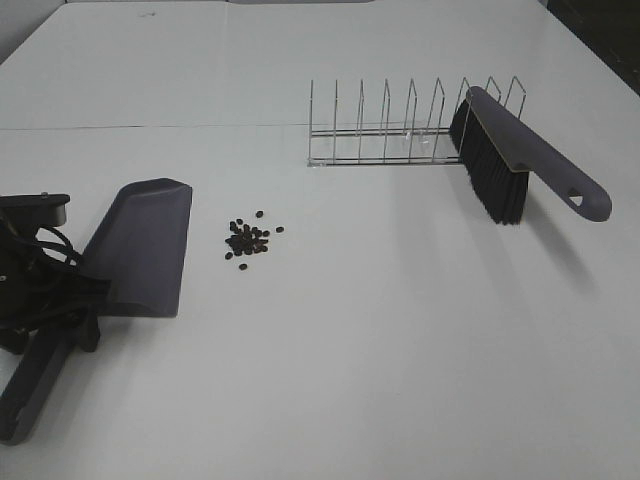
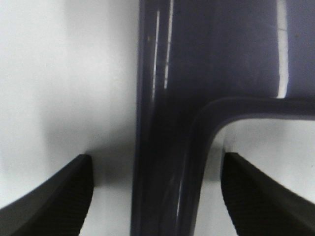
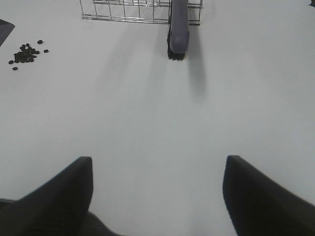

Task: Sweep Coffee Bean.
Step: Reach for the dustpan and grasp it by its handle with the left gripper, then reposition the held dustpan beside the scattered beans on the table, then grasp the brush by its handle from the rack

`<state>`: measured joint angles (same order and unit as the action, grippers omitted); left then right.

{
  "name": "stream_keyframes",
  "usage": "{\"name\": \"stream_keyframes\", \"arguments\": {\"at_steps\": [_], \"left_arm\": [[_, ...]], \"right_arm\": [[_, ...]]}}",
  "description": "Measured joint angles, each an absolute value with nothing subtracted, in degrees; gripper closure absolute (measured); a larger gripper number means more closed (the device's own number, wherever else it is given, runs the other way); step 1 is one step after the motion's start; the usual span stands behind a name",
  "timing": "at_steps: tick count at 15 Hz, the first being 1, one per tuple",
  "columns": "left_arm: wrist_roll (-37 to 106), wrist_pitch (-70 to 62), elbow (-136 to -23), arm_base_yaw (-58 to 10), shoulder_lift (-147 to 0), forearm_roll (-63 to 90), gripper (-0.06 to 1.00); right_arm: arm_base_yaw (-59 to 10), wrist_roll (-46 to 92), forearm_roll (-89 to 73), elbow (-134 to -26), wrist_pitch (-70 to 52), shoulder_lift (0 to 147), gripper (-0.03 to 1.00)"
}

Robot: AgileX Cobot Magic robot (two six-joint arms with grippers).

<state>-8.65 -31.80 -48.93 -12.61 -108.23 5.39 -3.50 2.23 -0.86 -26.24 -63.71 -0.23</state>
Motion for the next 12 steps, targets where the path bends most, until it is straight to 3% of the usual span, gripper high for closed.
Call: {"name": "stream_keyframes", "arguments": {"at_steps": [5,12], "left_arm": [[-8.65,-31.11,-48.93,-12.61,-108.23,5.33,0.64],[-8.65,-32.49,-49.1,-12.61,-107.95,-3.61,0.64]], "right_arm": [[-3.5,2.23,-0.86,-26.24,-63.71,-0.23,0.36],[-3.5,2.23,-0.86,-27.62,-63.71,-0.34,0.36]]}}
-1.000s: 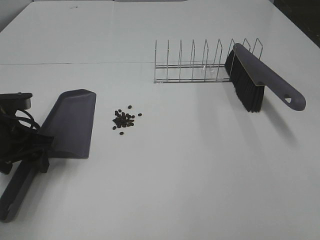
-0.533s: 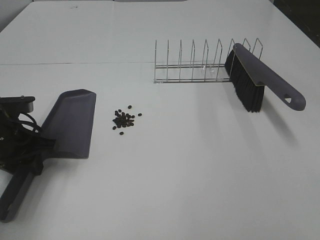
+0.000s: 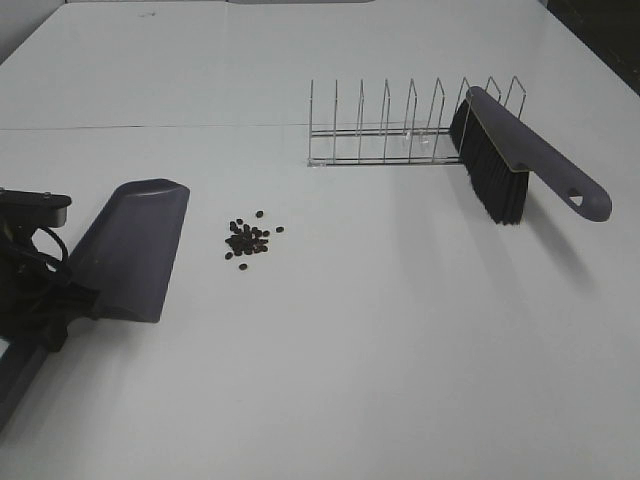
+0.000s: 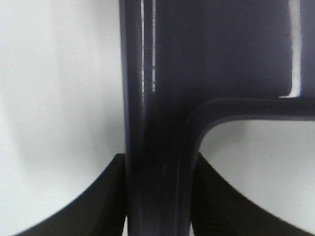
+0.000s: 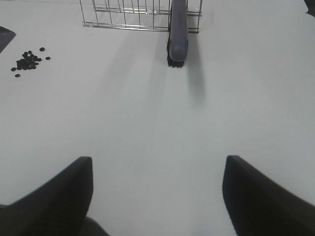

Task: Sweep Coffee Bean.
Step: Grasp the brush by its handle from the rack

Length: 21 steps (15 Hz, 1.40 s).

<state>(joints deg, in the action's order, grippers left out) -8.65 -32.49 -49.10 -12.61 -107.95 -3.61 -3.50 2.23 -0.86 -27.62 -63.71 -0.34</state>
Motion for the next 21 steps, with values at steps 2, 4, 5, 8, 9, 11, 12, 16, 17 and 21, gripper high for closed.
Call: {"name": "stream_keyframes", "arguments": {"at_steps": [2,4,5,8,9,11,12,16,17,21], "left_arm": [[-8.42,-32.72,-50.19,-12.61,-106.63,-11.57,0.64],[-8.42,-32.77,-50.48,-12.61,-106.63,-12.43,0.64],[-8.42,-32.83,-50.48,-12.61,-106.63,-12.2,0.64],[-8.42,-32.83,-50.48,-12.61,-106.63,-10.71,0.64],[-8.42,-32.83,-50.48,-12.61,-106.63,-10.6,0.64],[-8.42,-32.83,-50.48,-12.61,-106.63,-10.49,0.64],[-8.42,-32.83,-50.48,-12.61,-106.63,-10.37,0.64],[-8.42,-32.83,-50.48,-12.61,-106.63,-9.91,0.64],[-8.42,-32.83,-50.48,-12.61,-106.63,-9.91,0.64],[-8.42,-33.86,-50.48,-12.61,-106.63,-9.8,0.64]], "right_arm": [[-3.5,1.09,-0.4,-32.2,-63.71,5.84,0.36],[-3.5,0.0,0.0,-36.04,-63.71,13.01,0.36],[-3.5,0.0,0.0,-38.9,-63.77,17.88,0.36],[-3.5,-0.69,0.0,-48.07,-63.77,33.58,0.36],[-3.5,-0.69,0.0,-50.65,-63.77,39.08,0.36],[-3.5,-0.69,0.0,-54.72,-64.0,46.29,0.36],[-3.5,-0.69,0.0,-57.01,-64.23,50.59,0.36],[-3.5,-0.69,0.34,-68.35,-64.8,70.07,0.36],[-3.5,-0.63,0.63,-71.62,-64.8,74.66,0.36],[-3.5,1.2,0.97,-85.49,-64.86,92.48,0.36]]}}
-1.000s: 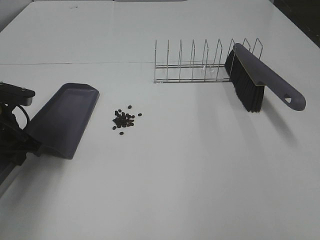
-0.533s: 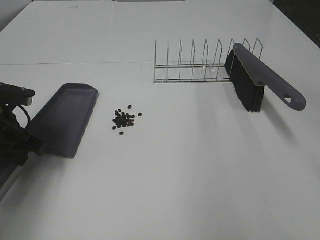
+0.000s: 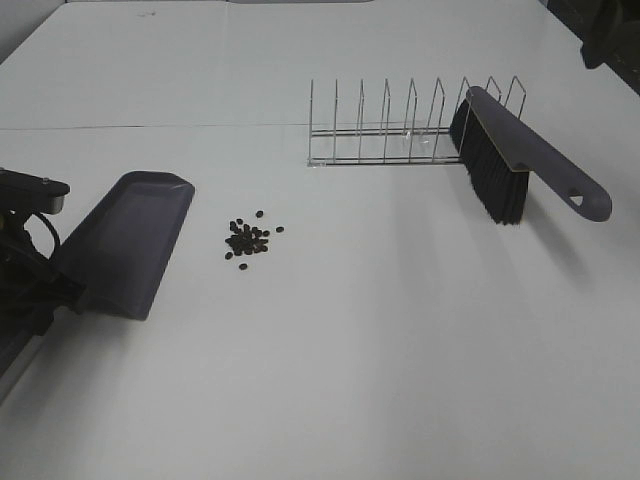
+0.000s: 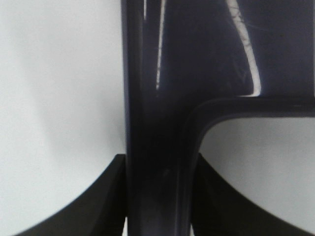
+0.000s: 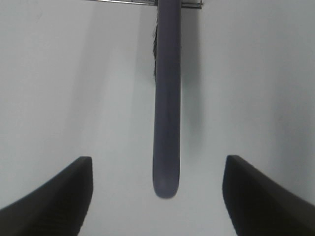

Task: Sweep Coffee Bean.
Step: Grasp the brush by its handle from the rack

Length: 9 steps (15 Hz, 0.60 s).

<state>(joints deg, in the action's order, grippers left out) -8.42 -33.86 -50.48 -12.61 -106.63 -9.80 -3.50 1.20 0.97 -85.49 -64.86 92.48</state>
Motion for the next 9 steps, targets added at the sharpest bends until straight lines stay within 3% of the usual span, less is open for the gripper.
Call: {"name": "stream_keyframes", "arguments": {"at_steps": [9], "left_arm": [[-8.42,-33.86,-50.48,-12.61,-106.63,-9.8,0.64]], "right_arm": [[-3.5,7.68,0.97,-111.15,-63.31,126.28,0.36]]}}
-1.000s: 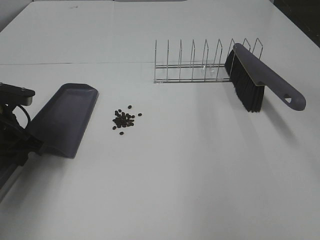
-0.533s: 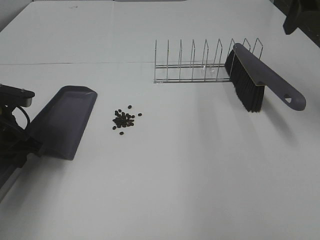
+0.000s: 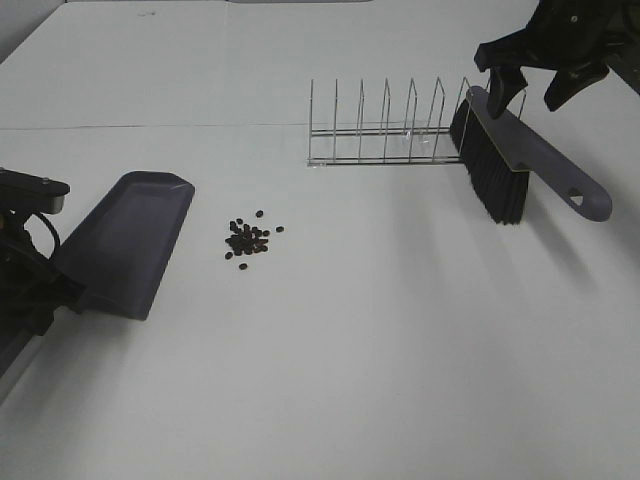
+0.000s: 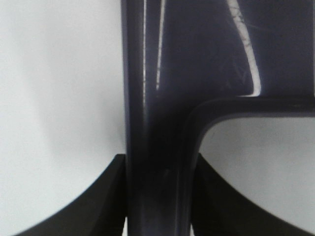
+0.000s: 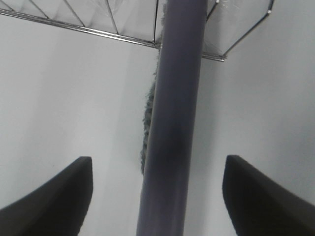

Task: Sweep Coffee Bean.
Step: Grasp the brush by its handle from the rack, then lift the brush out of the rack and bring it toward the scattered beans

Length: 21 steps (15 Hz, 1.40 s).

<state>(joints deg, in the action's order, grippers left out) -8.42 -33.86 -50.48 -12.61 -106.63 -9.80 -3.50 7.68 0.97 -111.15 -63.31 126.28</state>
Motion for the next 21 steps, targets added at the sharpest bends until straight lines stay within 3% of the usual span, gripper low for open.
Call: {"name": "stream_keyframes", "arguments": {"at_steps": [6,7,8,16,21], "left_arm": [[-8.42,-33.98,-50.48,-12.61,-106.63,-9.8,0.64],[-8.42,-34.26,-50.48,-12.61,-106.63,-9.8,0.64],[-8.42,-35.47,-50.48,-12.61,-106.4,-9.85,0.64],[-7.56,-38.67,-50.94,-12.61,-106.4,-10.26,0.64],[-8.25,-50.08,-59.87,-12.61,-107.49,-11.34,0.64]], "right_arm": [[-3.5,9.0,1.03,-113.16,-58.44,134.65,0.4],[-3.5,8.82,1.03,-113.16,-58.33,134.87,0.5],[-3.32,6.93,2.18,-113.16,-58.61,134.82,0.69],[-3.21,5.33,2.81,-112.41,-64.63,121.47,0.69],[-3.32,1.32,6.88,-97.57,-65.89,110.47,0.69]]}}
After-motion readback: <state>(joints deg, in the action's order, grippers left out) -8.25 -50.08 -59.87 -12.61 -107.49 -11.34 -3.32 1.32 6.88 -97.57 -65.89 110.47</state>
